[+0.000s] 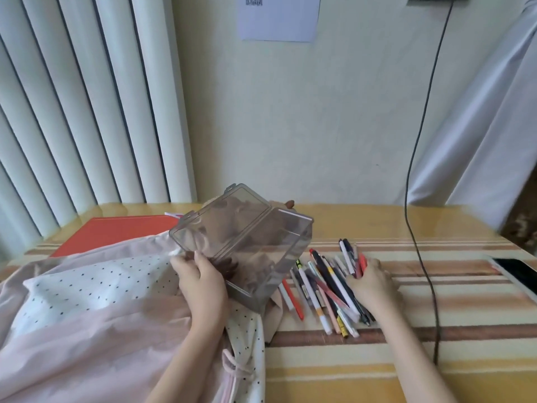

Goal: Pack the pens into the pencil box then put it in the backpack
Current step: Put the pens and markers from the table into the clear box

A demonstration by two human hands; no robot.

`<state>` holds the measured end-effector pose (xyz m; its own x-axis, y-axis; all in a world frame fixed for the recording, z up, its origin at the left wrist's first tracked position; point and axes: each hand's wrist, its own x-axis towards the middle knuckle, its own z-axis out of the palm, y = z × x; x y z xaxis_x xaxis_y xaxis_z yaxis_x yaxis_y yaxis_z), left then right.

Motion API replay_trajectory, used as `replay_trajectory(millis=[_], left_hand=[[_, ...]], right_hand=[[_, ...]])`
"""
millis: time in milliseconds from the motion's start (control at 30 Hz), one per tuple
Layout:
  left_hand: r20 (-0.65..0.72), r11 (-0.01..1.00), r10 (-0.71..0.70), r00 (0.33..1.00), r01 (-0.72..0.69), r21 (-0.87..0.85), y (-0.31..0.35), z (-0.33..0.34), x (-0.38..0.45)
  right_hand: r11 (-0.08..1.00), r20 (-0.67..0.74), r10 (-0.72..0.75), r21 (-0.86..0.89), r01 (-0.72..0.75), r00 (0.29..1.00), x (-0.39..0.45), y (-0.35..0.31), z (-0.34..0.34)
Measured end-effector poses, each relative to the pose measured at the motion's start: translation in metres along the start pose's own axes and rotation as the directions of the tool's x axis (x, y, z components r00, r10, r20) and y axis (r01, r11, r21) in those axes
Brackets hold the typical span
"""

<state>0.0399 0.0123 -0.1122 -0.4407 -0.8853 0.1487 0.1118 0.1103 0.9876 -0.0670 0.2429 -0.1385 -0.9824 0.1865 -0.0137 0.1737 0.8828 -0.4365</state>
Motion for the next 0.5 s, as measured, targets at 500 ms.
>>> replay_trajectory(millis=[500], left_hand=[[0.061, 0.986, 0.141, 0.988, -0.146, 0.084, -0.006, -0.001, -0.002]], right_hand=[[0.93, 0.276, -0.164, 0.364, 0.055, 0.947, 0.005, -0.011, -0.033]])
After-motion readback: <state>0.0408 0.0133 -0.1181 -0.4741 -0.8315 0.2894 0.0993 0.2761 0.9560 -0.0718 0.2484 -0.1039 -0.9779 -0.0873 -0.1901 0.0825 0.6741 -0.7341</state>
